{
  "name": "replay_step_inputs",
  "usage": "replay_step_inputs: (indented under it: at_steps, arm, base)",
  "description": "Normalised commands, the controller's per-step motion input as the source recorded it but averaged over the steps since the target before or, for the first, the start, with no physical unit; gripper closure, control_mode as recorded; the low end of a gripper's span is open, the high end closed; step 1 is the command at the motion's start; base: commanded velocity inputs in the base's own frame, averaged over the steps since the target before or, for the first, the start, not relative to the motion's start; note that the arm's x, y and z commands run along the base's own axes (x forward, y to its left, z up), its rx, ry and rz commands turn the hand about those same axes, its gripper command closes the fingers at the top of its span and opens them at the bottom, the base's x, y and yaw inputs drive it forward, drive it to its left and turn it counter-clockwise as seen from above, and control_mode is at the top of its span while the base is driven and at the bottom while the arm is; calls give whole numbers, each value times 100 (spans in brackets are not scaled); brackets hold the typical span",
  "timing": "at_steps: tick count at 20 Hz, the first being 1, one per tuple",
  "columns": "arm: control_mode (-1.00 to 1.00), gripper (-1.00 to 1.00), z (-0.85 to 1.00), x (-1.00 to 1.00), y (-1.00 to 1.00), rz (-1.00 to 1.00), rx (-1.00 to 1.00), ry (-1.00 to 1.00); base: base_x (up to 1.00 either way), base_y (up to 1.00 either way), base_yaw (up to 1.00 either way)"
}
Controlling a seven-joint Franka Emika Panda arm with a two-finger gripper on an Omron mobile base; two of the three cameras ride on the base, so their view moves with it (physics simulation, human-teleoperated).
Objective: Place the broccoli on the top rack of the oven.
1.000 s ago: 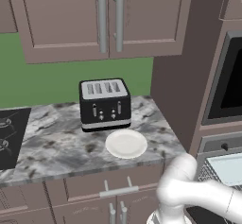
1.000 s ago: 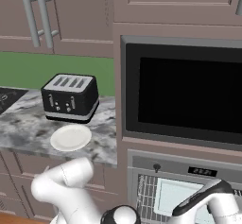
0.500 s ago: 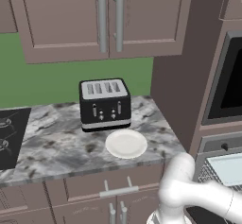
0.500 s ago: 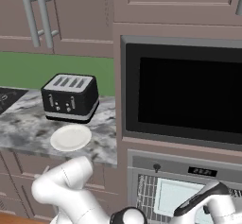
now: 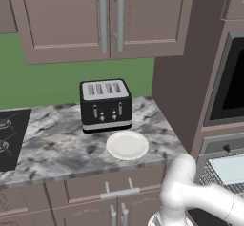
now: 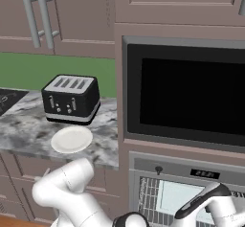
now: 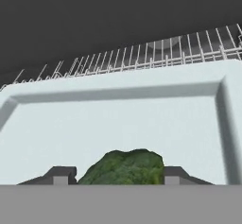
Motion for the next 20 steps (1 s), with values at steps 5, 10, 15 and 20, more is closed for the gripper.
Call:
replay_step_inputs:
  at_steps: [5, 10, 15, 20]
  arm:
    - [-100, -100, -26, 0, 10, 0, 0, -6]
    - [-100, -100, 5, 0, 0, 0, 0, -5]
    - [-100, -100, 33, -20, 0, 0, 0, 0]
    - [-100, -100, 52, -43, 0, 0, 0, 0]
  base:
    - [0, 0, 0]
    - [0, 0, 0]
    - [0, 0, 0]
    - [0, 0, 0]
